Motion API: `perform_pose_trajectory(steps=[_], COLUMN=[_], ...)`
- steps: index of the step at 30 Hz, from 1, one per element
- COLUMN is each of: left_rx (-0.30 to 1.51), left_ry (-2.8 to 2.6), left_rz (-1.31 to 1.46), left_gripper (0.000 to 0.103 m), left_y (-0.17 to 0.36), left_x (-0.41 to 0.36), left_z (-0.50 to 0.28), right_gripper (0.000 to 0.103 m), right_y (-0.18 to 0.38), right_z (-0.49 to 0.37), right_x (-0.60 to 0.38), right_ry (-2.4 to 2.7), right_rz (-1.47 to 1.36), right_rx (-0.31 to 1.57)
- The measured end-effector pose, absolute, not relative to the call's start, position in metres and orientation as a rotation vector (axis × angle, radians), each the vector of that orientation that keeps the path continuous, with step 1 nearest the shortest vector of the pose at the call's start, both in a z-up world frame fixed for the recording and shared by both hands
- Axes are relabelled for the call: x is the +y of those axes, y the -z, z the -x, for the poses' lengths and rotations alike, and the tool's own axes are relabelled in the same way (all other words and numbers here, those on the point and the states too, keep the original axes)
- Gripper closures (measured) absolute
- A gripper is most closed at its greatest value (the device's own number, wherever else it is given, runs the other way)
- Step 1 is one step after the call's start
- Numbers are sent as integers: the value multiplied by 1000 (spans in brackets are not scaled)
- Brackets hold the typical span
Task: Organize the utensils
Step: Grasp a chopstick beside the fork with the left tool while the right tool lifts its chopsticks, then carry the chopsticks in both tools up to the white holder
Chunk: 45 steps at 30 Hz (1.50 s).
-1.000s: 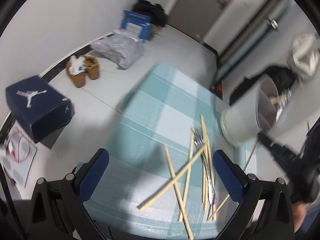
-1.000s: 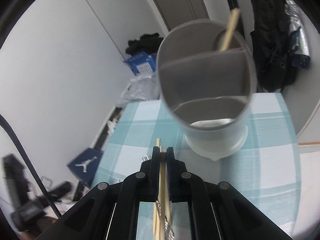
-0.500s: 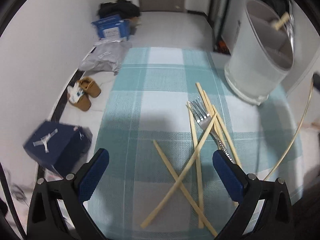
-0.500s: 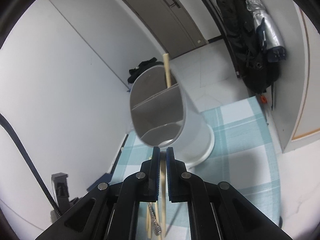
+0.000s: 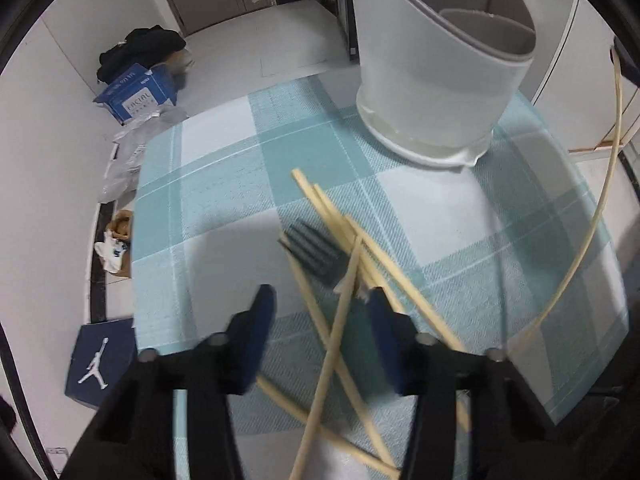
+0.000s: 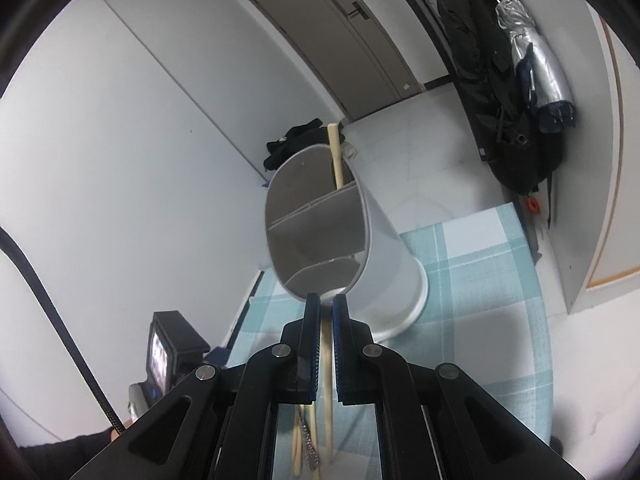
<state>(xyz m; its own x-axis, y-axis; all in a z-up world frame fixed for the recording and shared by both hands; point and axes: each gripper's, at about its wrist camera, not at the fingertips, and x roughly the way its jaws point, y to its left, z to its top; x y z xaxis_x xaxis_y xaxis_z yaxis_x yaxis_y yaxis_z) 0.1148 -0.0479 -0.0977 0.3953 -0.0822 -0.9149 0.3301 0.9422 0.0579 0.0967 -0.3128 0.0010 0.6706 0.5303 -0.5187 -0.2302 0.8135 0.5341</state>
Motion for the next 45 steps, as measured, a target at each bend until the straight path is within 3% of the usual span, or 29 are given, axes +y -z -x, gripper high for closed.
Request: perform_pose_trajectory(steps=[11, 13, 19, 29, 45], left_rx=[1202, 1237, 1234, 1204, 763], left_ry=[326, 325, 302, 231, 217], left_rz=[-211, -187, -169, -82, 165], left_gripper=[64, 80, 99, 102, 102], left_y=[99, 103, 99, 92, -9], left_x=[-65, -62, -63, -53, -36], left_z=[-129, -134, -133, -143, -85], right_gripper=[98, 98, 98, 98, 98], right_y=[-3, -5, -6, -9, -32], right_z=[-99, -98, -98, -95, -69], right_x=[-321, -321, -325, -323, -301], right_ry=[-433, -432, -419, -418, -444], right_rz=[-487, -488, -494, -478, -352], right_rx=[714, 707, 707, 693, 586])
